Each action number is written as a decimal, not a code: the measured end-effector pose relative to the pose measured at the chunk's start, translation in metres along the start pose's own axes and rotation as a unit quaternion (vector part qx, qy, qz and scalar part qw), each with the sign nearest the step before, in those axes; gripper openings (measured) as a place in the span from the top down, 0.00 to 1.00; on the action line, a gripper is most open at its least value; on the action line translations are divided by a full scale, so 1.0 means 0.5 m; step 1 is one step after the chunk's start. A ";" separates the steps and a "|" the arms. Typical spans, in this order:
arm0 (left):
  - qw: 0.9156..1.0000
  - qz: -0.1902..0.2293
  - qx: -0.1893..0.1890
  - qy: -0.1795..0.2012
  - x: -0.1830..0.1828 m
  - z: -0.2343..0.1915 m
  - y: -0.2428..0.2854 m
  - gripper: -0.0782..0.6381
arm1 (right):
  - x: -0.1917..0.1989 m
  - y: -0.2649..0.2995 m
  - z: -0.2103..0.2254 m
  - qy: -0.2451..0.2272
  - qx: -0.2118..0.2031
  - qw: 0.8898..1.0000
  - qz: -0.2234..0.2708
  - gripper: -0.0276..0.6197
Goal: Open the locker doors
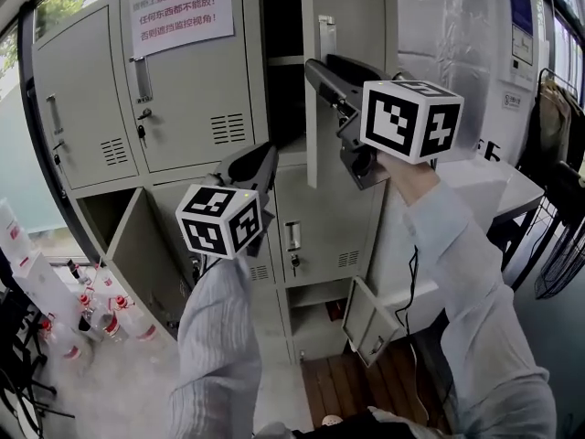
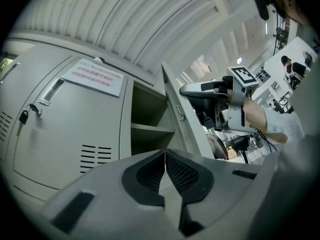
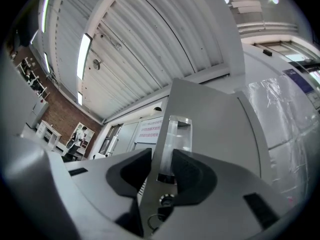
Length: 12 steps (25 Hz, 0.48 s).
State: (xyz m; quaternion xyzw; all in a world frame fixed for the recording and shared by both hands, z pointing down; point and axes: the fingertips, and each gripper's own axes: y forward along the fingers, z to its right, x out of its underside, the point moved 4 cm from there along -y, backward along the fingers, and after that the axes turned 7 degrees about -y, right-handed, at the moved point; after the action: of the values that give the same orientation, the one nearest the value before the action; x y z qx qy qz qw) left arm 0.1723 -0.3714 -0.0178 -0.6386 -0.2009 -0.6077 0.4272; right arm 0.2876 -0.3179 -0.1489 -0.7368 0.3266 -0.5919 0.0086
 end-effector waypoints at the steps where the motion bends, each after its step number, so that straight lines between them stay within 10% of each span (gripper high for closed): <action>1: 1.000 0.002 0.006 -0.002 0.001 0.009 0.006 0.88 | -0.003 -0.011 0.004 0.005 -0.006 1.000 0.003 0.76; 12: 0.998 0.018 0.052 -0.008 0.002 0.097 0.062 0.88 | -0.037 -0.111 0.034 -0.039 -0.022 0.999 0.015 0.74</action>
State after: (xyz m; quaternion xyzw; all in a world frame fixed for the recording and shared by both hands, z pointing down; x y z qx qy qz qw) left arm 0.2259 -0.3507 -0.0211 -0.6235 -0.2244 -0.5837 0.4692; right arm 0.3273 -0.2717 -0.1477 -0.7544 0.3496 -0.5555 0.0140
